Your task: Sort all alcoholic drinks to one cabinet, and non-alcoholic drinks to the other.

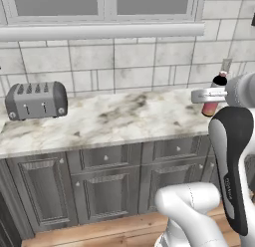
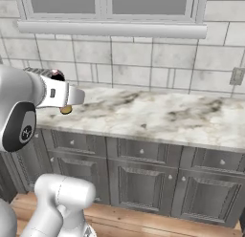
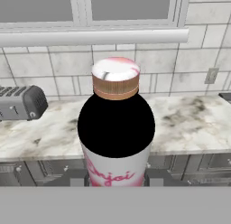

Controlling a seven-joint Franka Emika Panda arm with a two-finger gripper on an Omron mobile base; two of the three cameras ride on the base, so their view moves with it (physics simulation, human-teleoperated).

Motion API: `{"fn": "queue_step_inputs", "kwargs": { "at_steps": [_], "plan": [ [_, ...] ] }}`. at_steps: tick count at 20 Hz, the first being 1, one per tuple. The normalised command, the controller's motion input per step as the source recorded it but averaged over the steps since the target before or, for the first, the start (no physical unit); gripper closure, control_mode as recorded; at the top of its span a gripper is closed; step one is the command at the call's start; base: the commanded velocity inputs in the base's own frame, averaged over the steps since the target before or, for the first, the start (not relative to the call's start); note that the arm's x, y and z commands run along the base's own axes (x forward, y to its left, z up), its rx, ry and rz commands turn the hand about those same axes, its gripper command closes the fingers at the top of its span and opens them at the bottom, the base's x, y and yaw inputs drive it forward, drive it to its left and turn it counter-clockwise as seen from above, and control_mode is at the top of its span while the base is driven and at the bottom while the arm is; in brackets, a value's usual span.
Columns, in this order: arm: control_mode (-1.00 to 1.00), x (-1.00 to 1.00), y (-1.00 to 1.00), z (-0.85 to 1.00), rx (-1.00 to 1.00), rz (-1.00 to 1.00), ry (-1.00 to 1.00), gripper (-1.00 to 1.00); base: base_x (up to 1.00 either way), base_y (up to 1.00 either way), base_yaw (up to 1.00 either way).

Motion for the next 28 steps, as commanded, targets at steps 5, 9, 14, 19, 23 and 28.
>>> {"fn": "queue_step_inputs", "kwargs": {
  "at_steps": [5,9,14,19,23,28],
  "plan": [
    [1.0,0.0,0.0,0.0,0.0,0.0,0.0,1.0,-0.13,0.66,0.02],
    [1.0,0.0,0.0,0.0,0.0,0.0,0.0,1.0,-0.04,0.45,0.17],
    [1.0,0.0,0.0,0.0,0.0,0.0,0.0,1.0,-0.05,0.34,0.3],
    [1.0,0.0,0.0,0.0,0.0,0.0,0.0,1.0,0.0,0.07,0.41],
    [1.0,0.0,0.0,0.0,0.0,0.0,0.0,1.0,0.0,0.0,0.44],
    [1.0,0.0,0.0,0.0,0.0,0.0,0.0,1.0,0.0,0.0,0.44]
  ]
}}
